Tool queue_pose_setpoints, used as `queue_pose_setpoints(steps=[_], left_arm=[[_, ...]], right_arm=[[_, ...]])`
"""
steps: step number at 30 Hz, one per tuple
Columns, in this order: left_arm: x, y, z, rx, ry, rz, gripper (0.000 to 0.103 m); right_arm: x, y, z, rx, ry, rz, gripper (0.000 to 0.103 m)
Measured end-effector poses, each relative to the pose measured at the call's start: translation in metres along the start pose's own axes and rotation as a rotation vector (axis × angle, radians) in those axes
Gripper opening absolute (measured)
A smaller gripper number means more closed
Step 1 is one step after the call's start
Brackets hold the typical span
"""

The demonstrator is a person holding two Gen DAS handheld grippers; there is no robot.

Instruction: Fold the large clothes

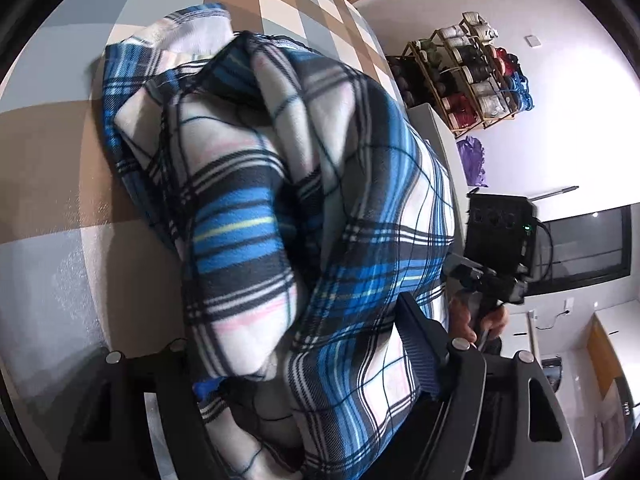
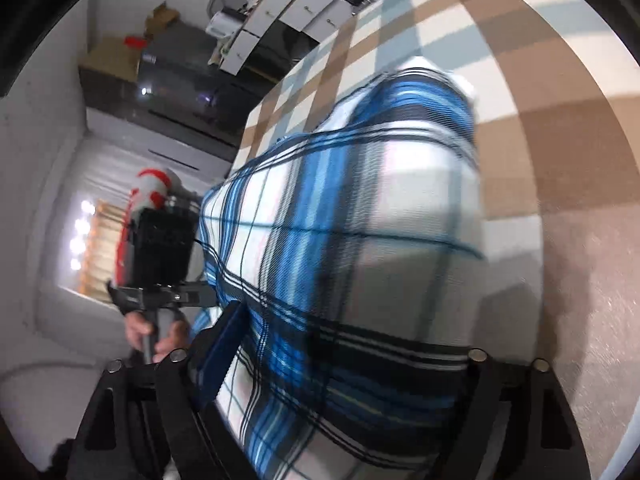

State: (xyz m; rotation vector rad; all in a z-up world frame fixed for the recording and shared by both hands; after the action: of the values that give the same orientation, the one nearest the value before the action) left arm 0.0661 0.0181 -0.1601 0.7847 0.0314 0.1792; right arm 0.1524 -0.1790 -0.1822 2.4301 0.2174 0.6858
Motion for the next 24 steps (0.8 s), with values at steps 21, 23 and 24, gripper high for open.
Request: queue_pose_setpoints(steps=[21,23,24], left_arm=[[-0.018,-0.033,0.012,0.454,-0.339,0.143,0.066],[-0.016,-0.035,0.013,0.461,-0.343,0.138,0.067],[-0.016,-0.036,0.012,0.466,-0.344,0.134,0.069]], right_arm=[[0.000,0.031,0.017,-0.059,0.011,0.128,0.033],[0.000,0.030,0.017,-0.076,0.024,0.125,0.035],[-0.002,0.033,0.018,-0.087,0.033,0.122,0.036]])
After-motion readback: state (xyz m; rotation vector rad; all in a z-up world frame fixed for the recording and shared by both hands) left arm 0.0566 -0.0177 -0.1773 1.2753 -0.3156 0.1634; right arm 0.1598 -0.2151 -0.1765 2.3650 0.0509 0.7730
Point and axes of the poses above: each gripper's, at about its wrist camera, not at the fingertips, and y roughly against the way its jaws point, z to its right, x to its top, the point moved 9 cm from there along -y, roughly the way its jaws point, and after that the axes turned 8 degrees about y, right-handed, at the moved point
